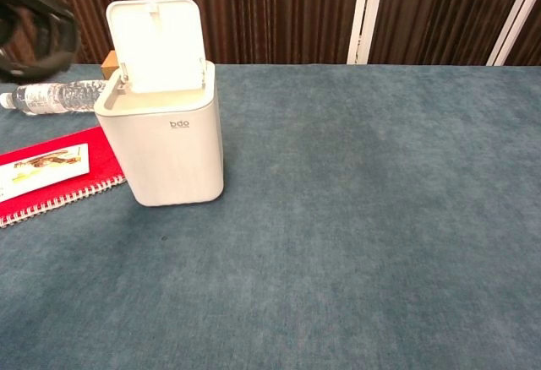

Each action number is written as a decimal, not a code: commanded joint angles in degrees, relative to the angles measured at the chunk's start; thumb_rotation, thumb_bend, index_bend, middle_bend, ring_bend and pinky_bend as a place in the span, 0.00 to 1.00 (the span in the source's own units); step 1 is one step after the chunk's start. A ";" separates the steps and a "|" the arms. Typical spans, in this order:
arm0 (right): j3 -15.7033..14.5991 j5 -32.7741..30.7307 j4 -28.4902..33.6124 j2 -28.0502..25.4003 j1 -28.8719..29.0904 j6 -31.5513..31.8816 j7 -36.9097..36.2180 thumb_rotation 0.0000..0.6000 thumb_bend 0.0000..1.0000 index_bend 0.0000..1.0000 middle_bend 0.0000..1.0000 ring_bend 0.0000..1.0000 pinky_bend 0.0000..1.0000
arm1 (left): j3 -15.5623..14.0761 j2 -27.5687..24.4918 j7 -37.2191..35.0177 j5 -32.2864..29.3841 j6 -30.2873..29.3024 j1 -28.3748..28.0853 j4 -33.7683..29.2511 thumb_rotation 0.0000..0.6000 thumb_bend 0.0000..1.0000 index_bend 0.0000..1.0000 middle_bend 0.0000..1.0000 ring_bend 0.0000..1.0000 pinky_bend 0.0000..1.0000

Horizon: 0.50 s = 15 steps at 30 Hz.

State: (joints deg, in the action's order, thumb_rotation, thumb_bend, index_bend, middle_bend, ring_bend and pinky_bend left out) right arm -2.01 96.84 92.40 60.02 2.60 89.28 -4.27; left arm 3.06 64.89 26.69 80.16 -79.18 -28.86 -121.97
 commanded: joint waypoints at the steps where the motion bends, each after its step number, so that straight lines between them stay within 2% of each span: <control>1: -0.11 -0.20 0.36 0.08 0.00 -0.55 0.97 1.00 0.24 0.00 0.11 0.00 0.00 | -3.25 -3.49 -2.74 3.38 -3.88 4.63 1.95 1.00 0.46 0.00 0.21 0.18 0.31; 6: -0.71 0.59 1.02 0.48 0.20 -1.52 2.81 1.00 0.24 0.00 0.08 0.00 0.00 | -5.54 -6.86 -8.83 0.75 -3.09 8.18 5.26 1.00 0.46 0.00 0.15 0.13 0.24; 10: -0.86 0.35 1.35 0.52 0.11 -1.95 3.67 1.00 0.24 0.00 0.07 0.00 0.00 | -9.24 -7.86 -12.91 0.24 -3.45 12.68 9.36 1.00 0.46 0.00 0.02 0.02 0.13; 12: -0.98 0.18 1.59 0.49 0.17 -2.45 4.13 1.00 0.24 0.00 0.05 0.00 0.00 | -10.70 -6.77 -15.10 1.61 -5.81 15.76 13.00 1.00 0.46 0.00 0.00 0.00 0.09; 15: -0.90 0.07 1.93 0.59 0.01 -2.30 4.86 1.00 0.24 0.00 0.01 0.00 0.00 | -11.04 -2.59 -18.36 2.26 -10.29 20.29 20.04 1.00 0.46 0.00 0.00 0.00 0.05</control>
State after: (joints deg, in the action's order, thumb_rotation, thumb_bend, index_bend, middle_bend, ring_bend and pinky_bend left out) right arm -2.96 96.94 94.23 60.54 2.69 86.82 0.35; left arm -6.75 59.10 11.87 81.68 -85.60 -12.59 -107.60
